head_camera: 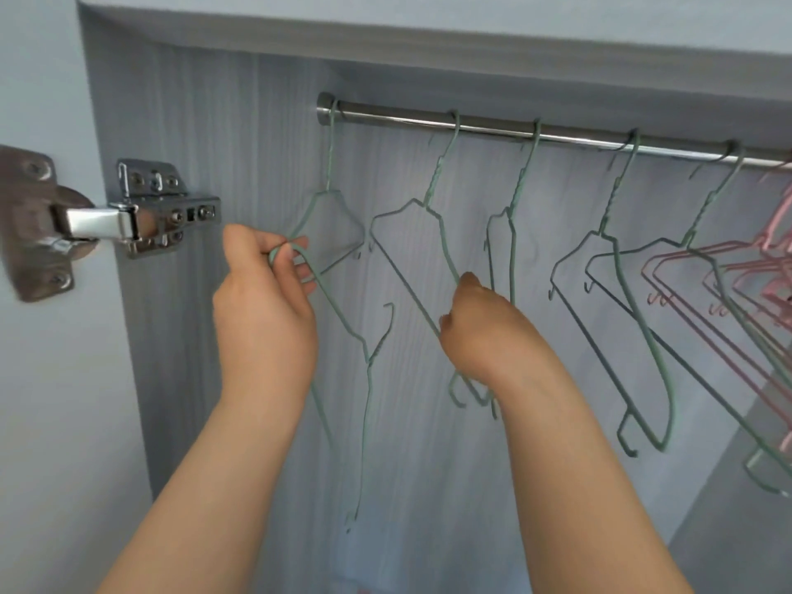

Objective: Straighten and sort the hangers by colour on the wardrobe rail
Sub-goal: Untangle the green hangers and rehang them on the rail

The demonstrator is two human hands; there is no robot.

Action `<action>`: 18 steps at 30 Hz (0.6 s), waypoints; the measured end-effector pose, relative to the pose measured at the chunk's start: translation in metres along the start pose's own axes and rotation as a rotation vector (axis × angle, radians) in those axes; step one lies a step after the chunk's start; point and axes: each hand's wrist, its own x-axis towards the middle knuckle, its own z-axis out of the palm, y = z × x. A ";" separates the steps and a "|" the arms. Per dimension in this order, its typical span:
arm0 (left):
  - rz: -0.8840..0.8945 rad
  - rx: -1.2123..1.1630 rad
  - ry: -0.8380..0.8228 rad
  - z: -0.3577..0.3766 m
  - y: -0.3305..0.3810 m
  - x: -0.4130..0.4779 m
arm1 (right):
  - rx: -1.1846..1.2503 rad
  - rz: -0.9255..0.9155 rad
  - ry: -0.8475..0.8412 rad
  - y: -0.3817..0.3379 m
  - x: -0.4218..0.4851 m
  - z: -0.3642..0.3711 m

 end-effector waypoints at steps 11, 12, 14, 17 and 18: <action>-0.004 -0.021 -0.038 -0.009 -0.004 -0.023 | 0.922 0.074 0.356 0.010 0.018 0.017; -0.013 -0.015 -0.046 -0.009 -0.004 -0.025 | 0.935 0.079 0.364 0.012 0.019 0.018; -0.007 -0.009 -0.052 -0.009 -0.003 -0.029 | 0.965 0.082 0.337 0.012 0.019 0.019; -0.006 -0.020 -0.060 -0.010 -0.005 -0.031 | 0.775 0.077 0.242 0.006 0.009 0.013; -0.024 -0.040 -0.045 -0.014 -0.003 -0.032 | 0.551 0.074 0.226 0.005 -0.001 0.010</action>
